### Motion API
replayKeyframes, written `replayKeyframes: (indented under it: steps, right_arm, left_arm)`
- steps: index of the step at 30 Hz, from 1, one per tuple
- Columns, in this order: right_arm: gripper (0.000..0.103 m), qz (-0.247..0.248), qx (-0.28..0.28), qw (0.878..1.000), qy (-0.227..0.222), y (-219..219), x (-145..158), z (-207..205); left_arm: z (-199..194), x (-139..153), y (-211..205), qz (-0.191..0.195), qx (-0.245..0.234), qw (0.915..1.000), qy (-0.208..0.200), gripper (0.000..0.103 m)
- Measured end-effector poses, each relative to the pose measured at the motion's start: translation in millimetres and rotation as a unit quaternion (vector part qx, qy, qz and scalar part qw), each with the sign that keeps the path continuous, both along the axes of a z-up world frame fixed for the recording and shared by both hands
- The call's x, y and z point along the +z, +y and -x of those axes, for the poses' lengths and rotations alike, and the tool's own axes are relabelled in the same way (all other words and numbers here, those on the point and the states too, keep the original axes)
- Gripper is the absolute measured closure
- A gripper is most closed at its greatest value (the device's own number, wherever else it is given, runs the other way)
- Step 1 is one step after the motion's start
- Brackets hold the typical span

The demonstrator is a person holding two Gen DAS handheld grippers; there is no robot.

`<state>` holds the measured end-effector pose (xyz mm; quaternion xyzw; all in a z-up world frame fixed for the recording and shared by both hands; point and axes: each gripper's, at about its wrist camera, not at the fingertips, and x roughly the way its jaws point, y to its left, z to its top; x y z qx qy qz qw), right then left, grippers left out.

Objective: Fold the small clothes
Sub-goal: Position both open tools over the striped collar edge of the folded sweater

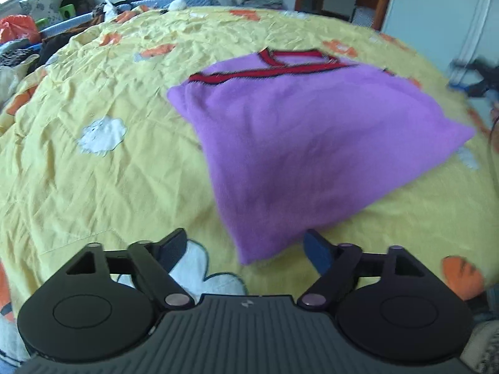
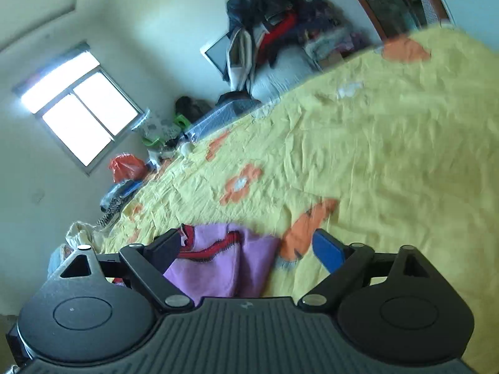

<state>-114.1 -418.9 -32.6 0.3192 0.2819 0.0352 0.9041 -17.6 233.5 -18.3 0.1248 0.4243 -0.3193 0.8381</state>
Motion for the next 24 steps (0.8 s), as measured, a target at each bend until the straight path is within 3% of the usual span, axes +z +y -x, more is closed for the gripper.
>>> replayKeyframes:
  steps: [2, 4, 7, 8, 9, 10, 12, 15, 18, 19, 21, 24]
  right_arm:
    - [0.007, 0.018, 0.036, 0.998, 0.042, 17.0, -12.8, -26.3]
    - [0.009, 0.018, 0.058, 0.997, 0.056, 32.6, -31.8, -56.0]
    - [0.012, 0.002, 0.076, 0.996, 0.036, 42.7, -46.1, -79.8]
    - [0.043, 0.018, 0.088, 0.995, 0.036, 50.5, -46.4, -84.8]
    - [0.091, 0.054, 0.093, 0.992, 0.060, 60.4, -47.6, -92.7]
    - [0.092, 0.086, 0.095, 0.990, 0.056, 68.4, -43.8, -94.3]
    - [0.092, 0.141, 0.093, 0.985, 0.044, 76.3, -29.4, -92.5]
    - [0.093, 0.170, 0.077, 0.982, 0.029, 68.5, -13.6, -96.0]
    - [0.090, 0.182, 0.077, 0.978, 0.066, 61.5, -27.2, -114.3]
    - [0.085, 0.175, 0.075, 0.979, 0.079, 57.9, -31.7, -117.6]
    - [0.036, 0.217, 0.025, 0.972, 0.083, 56.6, -23.0, -108.3]
    - [0.033, 0.246, 0.017, 0.968, 0.036, 73.1, 5.4, -72.6]
  left_arm:
    - [-9.4, 3.6, -4.1, 0.020, 0.004, 0.9998, 0.003, 0.017]
    - [-20.5, 3.7, -12.5, 0.030, 0.015, 0.9994, 0.007, 0.014]
    - [-32.7, 0.0, -22.5, 0.038, 0.024, 0.9987, 0.023, 0.010]
    - [-35.8, -1.7, -24.2, 0.035, 0.028, 0.9986, 0.027, 0.008]
    - [-38.7, -2.8, -25.2, 0.033, 0.030, 0.9986, 0.028, 0.008]
    - [-41.5, -3.6, -25.3, 0.032, 0.033, 0.9986, 0.028, 0.008]
    - [-48.8, -3.4, -24.2, 0.031, 0.042, 0.9983, 0.027, 0.007]
    - [-56.9, -1.6, -21.3, 0.039, 0.050, 0.9976, 0.025, 0.006]
    - [-63.4, -3.6, -22.5, 0.040, 0.056, 0.9972, 0.030, 0.005]
    - [-64.8, -4.0, -22.3, 0.040, 0.060, 0.9970, 0.031, 0.005]
    - [-66.0, -3.4, -19.5, 0.039, 0.069, 0.9963, 0.031, 0.004]
    - [-69.6, -1.8, -9.0, 0.047, 0.084, 0.9949, 0.030, 0.000]
